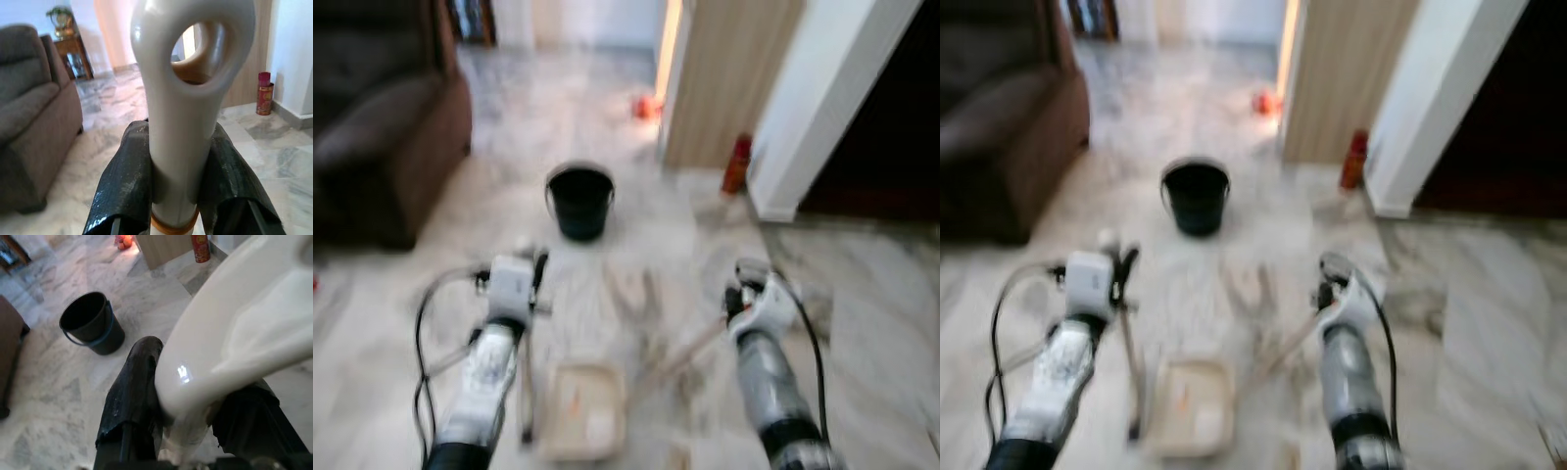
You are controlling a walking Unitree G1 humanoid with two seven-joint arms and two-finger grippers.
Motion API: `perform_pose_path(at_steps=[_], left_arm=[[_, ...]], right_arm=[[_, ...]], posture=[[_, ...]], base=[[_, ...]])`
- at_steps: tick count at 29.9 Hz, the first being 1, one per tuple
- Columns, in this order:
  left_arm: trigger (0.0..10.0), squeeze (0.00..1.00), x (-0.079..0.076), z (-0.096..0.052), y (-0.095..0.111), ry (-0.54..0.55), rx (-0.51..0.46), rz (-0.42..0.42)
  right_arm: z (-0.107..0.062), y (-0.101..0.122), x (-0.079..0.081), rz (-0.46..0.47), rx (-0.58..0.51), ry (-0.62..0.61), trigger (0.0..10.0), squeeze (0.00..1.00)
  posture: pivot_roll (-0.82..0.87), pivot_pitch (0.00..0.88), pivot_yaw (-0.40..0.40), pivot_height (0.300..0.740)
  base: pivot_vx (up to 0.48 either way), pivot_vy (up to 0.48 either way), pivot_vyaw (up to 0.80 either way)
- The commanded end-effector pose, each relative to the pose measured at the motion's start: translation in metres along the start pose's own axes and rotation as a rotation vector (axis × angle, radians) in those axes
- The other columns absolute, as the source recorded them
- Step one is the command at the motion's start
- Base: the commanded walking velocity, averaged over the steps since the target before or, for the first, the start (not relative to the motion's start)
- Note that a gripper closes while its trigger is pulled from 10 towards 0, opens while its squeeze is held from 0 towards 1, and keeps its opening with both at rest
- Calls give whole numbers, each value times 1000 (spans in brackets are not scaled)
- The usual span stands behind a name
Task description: Sweep floor
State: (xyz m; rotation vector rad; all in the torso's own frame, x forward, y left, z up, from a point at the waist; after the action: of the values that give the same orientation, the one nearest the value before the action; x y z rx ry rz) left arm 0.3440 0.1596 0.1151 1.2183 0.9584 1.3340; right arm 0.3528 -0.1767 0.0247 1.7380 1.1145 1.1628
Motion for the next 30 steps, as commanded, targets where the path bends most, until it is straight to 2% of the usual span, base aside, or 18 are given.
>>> perform_pose_path(at_steps=[1, 12, 22, 30], left_arm=[[10000, 0, -8, 4, 10, -20, -43, -12], [10000, 0, -9, 5, 11, -29, -46, -12], [10000, 0, -9, 4, 10, -29, -42, -12], [10000, 0, -9, 4, 10, -26, -41, -12]], right_arm=[[3, 15, 2, 4, -54, 5, 10000, 0], [3, 17, 3, -3, -65, 12, 10000, 0], [2, 15, 9, -26, -63, 37, 10000, 0], [1, 14, 7, -27, -59, 37, 10000, 0]], posture=[[48, 0, -48, 740], [47, 0, -45, 740], [48, 0, -45, 740], [47, 0, -45, 740]], base=[[281, 0, 575], [280, 0, 92], [281, 0, 608], [280, 0, 550]])
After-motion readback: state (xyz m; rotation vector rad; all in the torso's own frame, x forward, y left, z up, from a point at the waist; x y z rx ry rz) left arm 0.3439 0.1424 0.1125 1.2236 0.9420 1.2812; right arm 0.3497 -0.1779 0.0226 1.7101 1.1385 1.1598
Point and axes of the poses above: a point about 5 cm out from each wrist's last joint towards the gripper, its own z axis pointing out of the wrist towards the gripper, its own y axis along the axis of the wrist's last joint, x = y × z, the point moved 4 cm from there along z, pointing out of the wrist towards the gripper, and after that the axes turned 5 degrees about -z, right-handed, at the moved point
